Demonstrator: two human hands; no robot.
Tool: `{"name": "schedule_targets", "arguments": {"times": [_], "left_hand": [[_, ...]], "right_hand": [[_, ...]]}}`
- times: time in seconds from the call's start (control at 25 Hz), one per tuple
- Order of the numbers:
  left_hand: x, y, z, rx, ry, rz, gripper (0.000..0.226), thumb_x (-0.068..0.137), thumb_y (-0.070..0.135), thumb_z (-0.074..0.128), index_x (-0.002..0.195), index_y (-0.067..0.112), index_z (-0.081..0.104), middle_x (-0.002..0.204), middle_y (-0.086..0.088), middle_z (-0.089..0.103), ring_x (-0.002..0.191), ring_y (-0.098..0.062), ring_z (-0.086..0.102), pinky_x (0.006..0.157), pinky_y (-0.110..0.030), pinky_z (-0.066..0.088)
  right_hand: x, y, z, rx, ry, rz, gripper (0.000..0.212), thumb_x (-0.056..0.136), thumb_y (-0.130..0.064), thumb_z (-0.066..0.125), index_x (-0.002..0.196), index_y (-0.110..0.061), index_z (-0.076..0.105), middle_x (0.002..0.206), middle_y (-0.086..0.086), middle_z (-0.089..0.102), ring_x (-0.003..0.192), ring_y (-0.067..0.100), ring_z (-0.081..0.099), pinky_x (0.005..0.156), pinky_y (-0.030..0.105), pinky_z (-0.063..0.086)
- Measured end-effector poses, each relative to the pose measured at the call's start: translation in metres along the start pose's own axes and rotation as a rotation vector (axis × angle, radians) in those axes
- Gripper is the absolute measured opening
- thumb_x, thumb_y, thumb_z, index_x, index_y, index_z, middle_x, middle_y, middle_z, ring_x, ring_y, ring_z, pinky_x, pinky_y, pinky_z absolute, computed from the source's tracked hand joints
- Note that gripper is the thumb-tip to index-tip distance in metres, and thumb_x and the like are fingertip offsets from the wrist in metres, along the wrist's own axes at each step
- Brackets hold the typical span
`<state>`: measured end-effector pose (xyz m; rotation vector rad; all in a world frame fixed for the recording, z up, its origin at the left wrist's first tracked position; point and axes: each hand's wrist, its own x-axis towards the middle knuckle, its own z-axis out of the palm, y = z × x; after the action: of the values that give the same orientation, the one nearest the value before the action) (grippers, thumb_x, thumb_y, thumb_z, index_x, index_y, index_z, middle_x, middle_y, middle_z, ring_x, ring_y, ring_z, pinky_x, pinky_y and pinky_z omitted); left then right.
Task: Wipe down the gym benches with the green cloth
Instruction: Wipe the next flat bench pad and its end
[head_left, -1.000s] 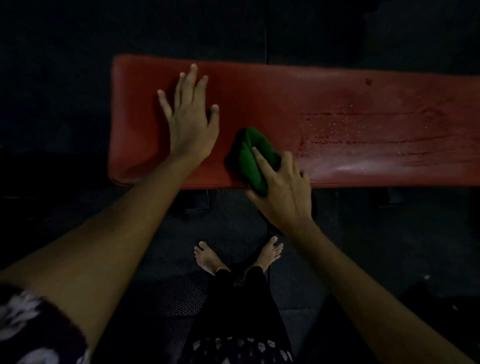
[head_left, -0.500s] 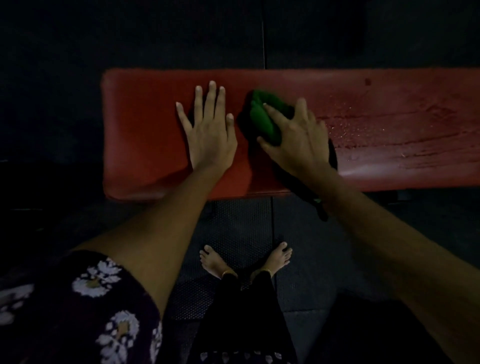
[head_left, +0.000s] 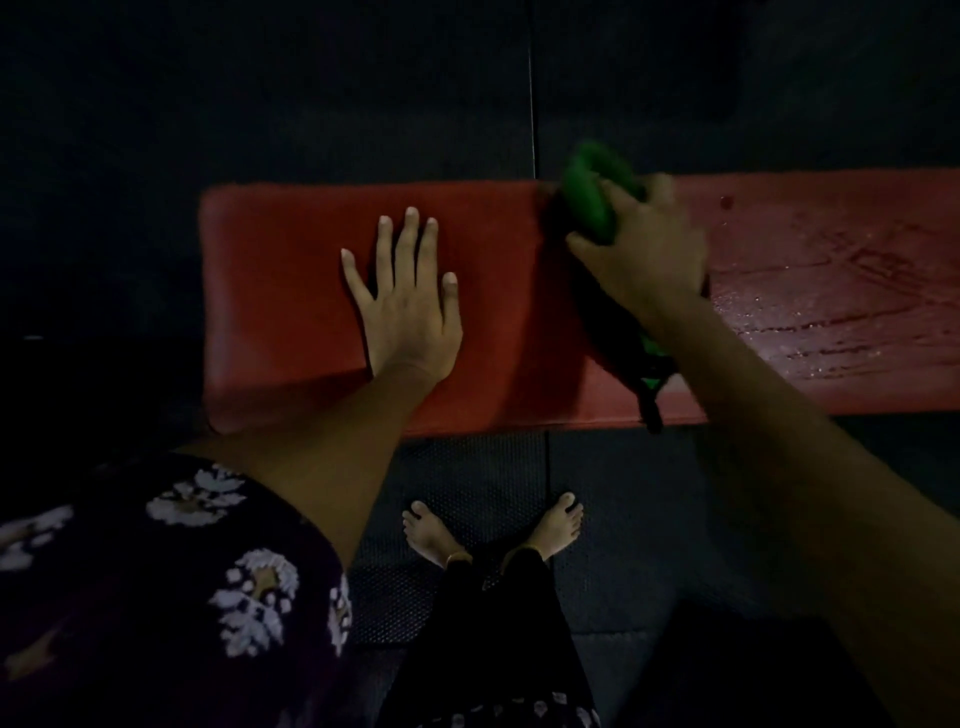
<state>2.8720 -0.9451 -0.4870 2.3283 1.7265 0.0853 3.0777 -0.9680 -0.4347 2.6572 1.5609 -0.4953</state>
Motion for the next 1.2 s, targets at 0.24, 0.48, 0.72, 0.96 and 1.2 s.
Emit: {"name": "schedule_targets", "arguments": {"times": [0.24,0.48,0.72,0.96,1.2], "left_hand": [[0.001,-0.004,0.0,0.066,-0.027,0.005,0.073,0.092,0.06,0.016,0.151,0.017,0.015,0.158,-0.003,0.012,0.146,-0.024,0.003,0.113,-0.055,-0.006],[-0.003,0.002,0.003,0.054,0.001,0.003,0.069,0.093,0.056,0.021,0.15,0.017,0.018,0.158,-0.003,0.015,0.146,-0.025,0.005,0.113,-0.056,-0.004],[0.0,0.001,0.004,0.06,-0.013,0.021,0.071,0.093,0.056,0.019,0.151,0.015,0.015,0.158,-0.005,0.011,0.146,-0.027,0.003,0.115,-0.049,-0.008],[0.001,-0.001,0.004,0.046,-0.037,0.017,0.069,0.094,0.053,0.02,0.151,0.015,0.011,0.159,-0.005,0.009,0.146,-0.027,0.001,0.116,-0.044,-0.006],[0.0,0.0,-0.005,-0.044,-0.02,0.002,0.069,0.092,0.052,0.031,0.149,0.015,0.021,0.157,-0.004,0.017,0.146,-0.024,0.005,0.116,-0.044,-0.004]], "right_hand": [[-0.024,0.004,0.009,0.048,-0.011,0.179,0.091,0.074,-0.074,0.054,0.148,-0.03,0.023,0.136,0.018,0.033,0.119,0.034,0.043,0.1,0.044,0.036],[-0.084,-0.009,0.03,-0.022,0.021,-0.248,0.076,0.081,-0.052,0.061,0.146,-0.029,0.031,0.12,0.016,0.044,0.102,0.031,0.05,0.083,0.04,0.041],[-0.048,0.043,0.01,0.108,0.026,0.232,0.073,0.084,-0.051,0.057,0.148,-0.028,0.028,0.129,0.019,0.036,0.107,0.035,0.048,0.091,0.042,0.041],[-0.114,-0.046,0.043,0.207,-0.012,0.027,0.078,0.075,-0.048,0.068,0.143,-0.026,0.038,0.115,0.016,0.048,0.091,0.028,0.054,0.074,0.037,0.044],[-0.129,0.04,0.035,0.223,0.095,0.477,0.074,0.078,-0.045,0.067,0.144,-0.03,0.036,0.12,0.018,0.041,0.1,0.034,0.051,0.086,0.043,0.044]]}}
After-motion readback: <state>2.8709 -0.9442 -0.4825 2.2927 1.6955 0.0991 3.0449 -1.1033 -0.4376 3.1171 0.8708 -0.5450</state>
